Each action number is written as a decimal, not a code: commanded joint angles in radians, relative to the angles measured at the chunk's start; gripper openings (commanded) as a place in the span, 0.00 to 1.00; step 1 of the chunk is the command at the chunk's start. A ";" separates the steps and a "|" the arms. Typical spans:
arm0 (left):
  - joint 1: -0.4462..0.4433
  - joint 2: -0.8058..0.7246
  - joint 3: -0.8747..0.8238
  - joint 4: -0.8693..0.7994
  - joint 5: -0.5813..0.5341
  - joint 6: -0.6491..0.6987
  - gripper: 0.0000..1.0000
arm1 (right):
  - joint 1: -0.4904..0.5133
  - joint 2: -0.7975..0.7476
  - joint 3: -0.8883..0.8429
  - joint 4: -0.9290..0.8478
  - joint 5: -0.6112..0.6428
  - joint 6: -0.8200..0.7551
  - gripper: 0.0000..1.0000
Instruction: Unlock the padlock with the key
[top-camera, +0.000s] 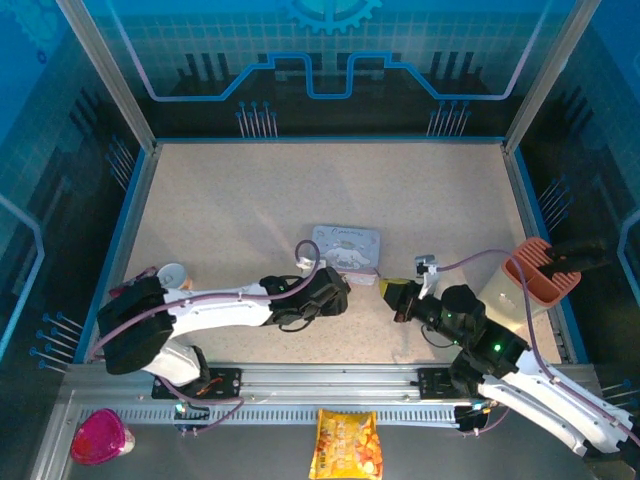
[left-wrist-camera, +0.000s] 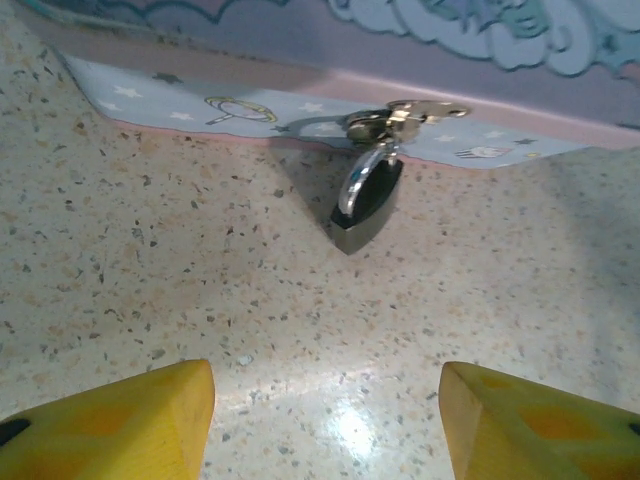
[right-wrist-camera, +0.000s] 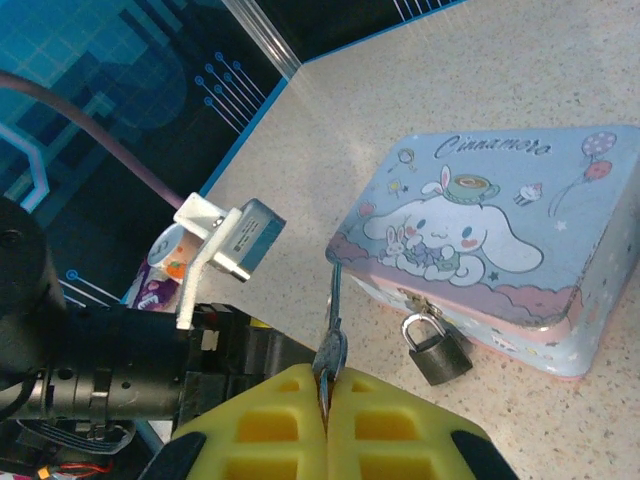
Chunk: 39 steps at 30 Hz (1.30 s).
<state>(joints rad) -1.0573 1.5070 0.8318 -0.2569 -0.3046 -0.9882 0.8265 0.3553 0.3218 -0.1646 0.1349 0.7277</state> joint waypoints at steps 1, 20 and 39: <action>-0.004 0.065 0.063 0.012 -0.023 0.049 0.61 | 0.020 -0.011 -0.020 0.020 0.021 -0.002 0.00; 0.002 0.334 0.316 -0.085 -0.138 0.177 0.51 | 0.049 -0.031 -0.052 0.039 0.022 0.020 0.00; 0.015 0.222 0.157 0.071 -0.114 0.197 0.59 | 0.052 -0.062 -0.053 0.011 0.037 0.029 0.00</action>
<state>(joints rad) -1.0481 1.7317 0.9916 -0.2340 -0.4221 -0.8051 0.8612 0.2993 0.2726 -0.1577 0.1543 0.7437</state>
